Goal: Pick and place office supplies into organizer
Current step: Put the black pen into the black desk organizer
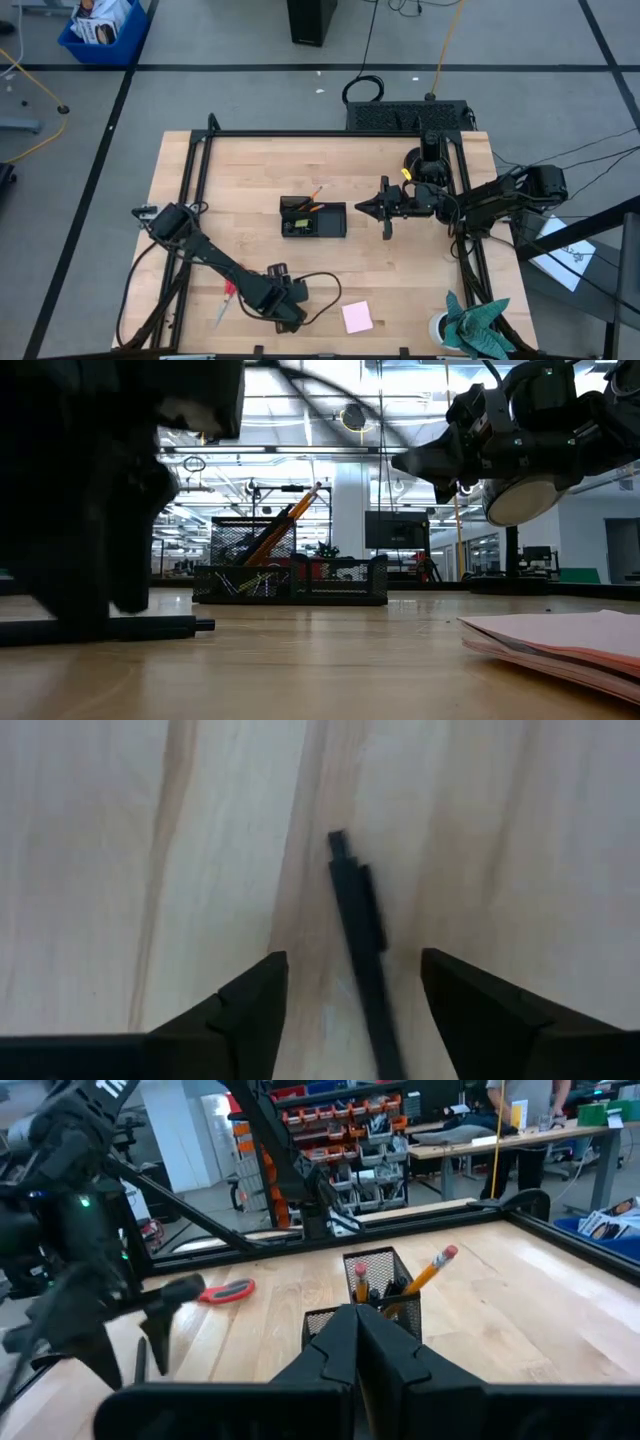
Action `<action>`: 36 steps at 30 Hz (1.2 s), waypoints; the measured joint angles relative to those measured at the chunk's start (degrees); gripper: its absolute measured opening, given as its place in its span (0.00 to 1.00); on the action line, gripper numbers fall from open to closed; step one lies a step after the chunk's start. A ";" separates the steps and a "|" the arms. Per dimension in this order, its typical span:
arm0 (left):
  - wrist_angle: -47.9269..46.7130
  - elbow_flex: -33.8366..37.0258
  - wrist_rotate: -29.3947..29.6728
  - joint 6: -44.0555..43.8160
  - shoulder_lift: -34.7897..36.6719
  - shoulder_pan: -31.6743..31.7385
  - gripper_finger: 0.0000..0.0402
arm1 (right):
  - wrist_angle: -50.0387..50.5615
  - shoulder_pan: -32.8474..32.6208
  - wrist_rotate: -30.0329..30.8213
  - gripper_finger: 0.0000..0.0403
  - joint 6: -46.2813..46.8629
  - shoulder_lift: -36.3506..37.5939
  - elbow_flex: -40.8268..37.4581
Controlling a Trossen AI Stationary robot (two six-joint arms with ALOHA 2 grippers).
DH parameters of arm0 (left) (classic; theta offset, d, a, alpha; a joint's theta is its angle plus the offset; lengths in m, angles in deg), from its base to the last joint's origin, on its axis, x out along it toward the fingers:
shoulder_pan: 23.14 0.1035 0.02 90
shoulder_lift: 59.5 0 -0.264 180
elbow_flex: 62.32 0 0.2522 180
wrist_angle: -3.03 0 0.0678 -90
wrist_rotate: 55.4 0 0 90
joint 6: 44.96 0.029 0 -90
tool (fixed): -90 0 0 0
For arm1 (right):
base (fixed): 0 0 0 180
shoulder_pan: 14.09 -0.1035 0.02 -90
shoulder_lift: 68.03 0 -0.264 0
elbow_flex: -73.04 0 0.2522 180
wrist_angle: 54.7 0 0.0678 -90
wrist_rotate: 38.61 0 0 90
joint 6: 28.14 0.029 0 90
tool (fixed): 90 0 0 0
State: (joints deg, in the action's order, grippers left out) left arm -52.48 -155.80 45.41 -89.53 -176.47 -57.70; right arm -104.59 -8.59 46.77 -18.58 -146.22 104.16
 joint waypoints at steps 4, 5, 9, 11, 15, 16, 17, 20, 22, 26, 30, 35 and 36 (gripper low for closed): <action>-0.16 -0.27 -2.41 0.50 -1.39 1.10 0.59 | 0.11 0.01 0.02 0.00 -0.15 0.00 0.00; -0.14 -0.31 -3.00 0.50 -2.10 1.39 0.58 | 0.25 0.00 0.02 0.00 -0.15 0.00 0.00; -0.14 -0.42 -5.33 1.02 -3.70 2.55 0.51 | 0.36 0.00 0.04 0.00 -0.15 0.00 0.00; -0.36 -0.48 -6.81 0.72 -4.15 3.26 0.46 | 0.43 0.00 0.02 0.00 -0.12 0.00 0.00; -1.23 -0.55 -8.13 -3.68 -4.43 4.49 0.32 | 0.49 0.02 0.02 0.00 0.23 0.00 0.00; -1.45 -0.55 -8.37 -5.08 -4.43 4.89 0.29 | 0.50 0.01 0.02 0.00 0.25 0.00 0.00; -1.67 -0.55 -8.64 -6.43 -4.43 5.30 0.26 | 0.50 0.01 0.02 0.00 0.25 0.00 0.00; -2.55 -0.55 -8.77 -8.71 -4.43 6.18 0.18 | 0.50 0.01 0.02 0.00 0.25 0.00 0.00; -3.82 -0.55 -8.34 -9.99 -4.43 6.58 0.14 | 0.50 0.00 0.02 0.00 0.27 0.00 0.00; -6.18 -0.42 -6.43 -13.95 -4.41 7.21 0.10 | 0.52 0.01 -0.02 0.00 0.27 0.00 0.00; -9.08 -0.42 -4.45 -17.94 -4.41 7.31 0.11 | 0.55 0.00 -0.05 0.00 0.27 0.00 0.00; -11.88 -0.42 -1.92 -23.29 -4.41 7.31 0.12 | 0.57 0.00 -0.08 0.00 0.27 0.00 0.00; -12.15 -0.39 -1.48 -24.87 -4.41 7.31 0.12 | 0.57 0.00 -0.09 0.00 0.27 0.00 0.00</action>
State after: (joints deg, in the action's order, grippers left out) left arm -64.63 -156.19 43.94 -114.40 -180.88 -50.39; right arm -104.03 -8.59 46.68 -18.31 -146.22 104.16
